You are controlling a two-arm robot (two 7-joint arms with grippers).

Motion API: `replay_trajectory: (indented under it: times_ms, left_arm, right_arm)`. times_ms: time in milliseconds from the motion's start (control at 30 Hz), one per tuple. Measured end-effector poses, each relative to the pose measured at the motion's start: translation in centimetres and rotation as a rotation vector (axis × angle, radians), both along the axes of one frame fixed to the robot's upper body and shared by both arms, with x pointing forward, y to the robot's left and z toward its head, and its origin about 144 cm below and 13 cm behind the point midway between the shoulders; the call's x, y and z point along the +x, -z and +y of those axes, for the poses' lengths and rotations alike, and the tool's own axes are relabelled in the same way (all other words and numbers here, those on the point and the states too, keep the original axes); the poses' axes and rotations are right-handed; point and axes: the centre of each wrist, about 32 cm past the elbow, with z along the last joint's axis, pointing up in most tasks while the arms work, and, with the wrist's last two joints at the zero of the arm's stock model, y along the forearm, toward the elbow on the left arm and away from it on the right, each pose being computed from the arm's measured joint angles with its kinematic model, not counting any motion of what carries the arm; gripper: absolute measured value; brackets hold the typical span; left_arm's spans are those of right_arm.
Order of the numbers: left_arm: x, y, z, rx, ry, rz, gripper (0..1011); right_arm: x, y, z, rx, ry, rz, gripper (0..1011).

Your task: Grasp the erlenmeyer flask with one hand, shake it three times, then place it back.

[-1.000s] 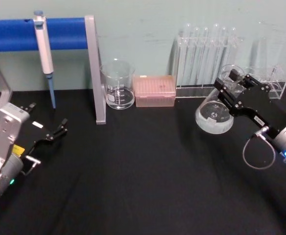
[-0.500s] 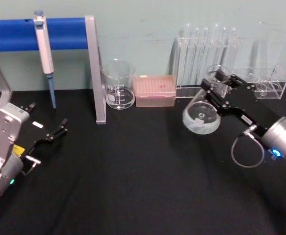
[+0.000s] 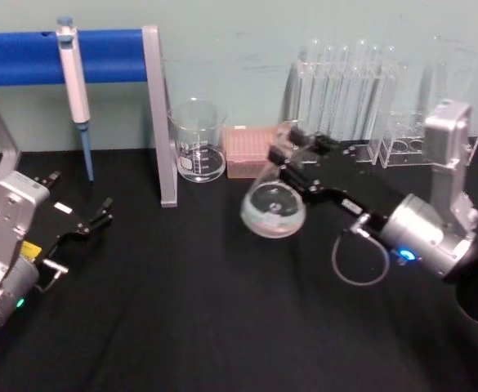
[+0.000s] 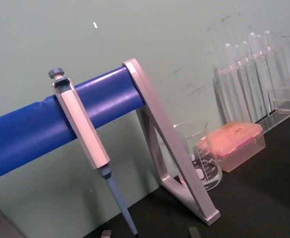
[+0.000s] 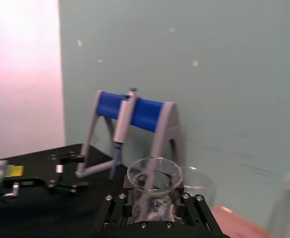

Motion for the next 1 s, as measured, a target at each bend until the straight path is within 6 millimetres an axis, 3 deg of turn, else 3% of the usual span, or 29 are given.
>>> replay_trajectory:
  times_ms: [300,1000]
  left_arm:
    - [0.0,0.0,0.0,0.0,0.0,0.0,1001]
    - [0.0,0.0,0.0,0.0,0.0,0.0,1001]
  right_arm:
    - [0.4,0.1,2.2,0.0,-0.088,0.015,453]
    - [0.5,0.1,2.8,-0.003,-0.107,0.026,456]
